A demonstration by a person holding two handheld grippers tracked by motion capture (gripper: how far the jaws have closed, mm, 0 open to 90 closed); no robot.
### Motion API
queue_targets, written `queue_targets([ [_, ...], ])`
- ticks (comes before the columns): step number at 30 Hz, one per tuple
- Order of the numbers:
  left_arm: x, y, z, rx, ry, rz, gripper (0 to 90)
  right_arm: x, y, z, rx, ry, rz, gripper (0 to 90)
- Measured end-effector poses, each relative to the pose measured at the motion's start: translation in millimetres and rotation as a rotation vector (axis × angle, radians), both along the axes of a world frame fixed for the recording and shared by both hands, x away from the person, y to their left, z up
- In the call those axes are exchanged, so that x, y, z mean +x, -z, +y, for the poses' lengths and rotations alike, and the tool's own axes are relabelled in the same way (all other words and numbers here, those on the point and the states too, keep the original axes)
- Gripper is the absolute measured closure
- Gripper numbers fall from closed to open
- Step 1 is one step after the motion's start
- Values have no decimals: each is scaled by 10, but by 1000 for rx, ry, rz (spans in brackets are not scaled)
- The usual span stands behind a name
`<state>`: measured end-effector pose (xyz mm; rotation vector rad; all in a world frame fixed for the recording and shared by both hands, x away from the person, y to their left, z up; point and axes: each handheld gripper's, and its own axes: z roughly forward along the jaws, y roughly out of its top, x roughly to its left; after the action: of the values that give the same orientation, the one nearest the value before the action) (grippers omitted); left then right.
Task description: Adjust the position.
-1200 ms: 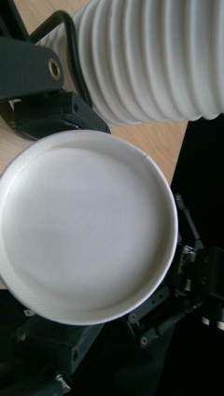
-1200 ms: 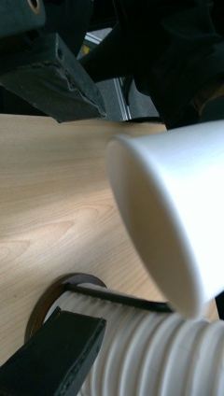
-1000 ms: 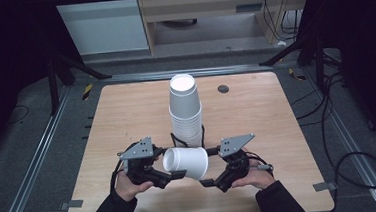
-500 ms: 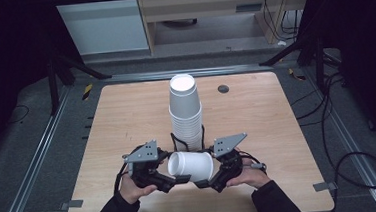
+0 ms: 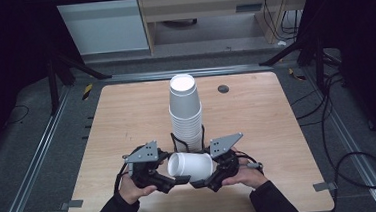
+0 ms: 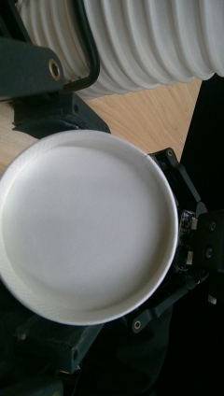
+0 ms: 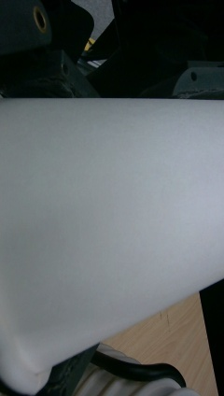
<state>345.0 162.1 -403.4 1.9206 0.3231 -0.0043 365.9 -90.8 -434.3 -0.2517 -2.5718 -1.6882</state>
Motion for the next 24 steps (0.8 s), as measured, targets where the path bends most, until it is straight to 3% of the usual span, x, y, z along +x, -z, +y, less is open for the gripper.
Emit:
queue_targets([
  [15,-15,-40,27,-1,-22,-16,170,1,-19,-37,-2,-1,9,84],
  [24,1,-110,176,36,-58,-22,140,14,-80,-110,-58,15,-30,84],
])
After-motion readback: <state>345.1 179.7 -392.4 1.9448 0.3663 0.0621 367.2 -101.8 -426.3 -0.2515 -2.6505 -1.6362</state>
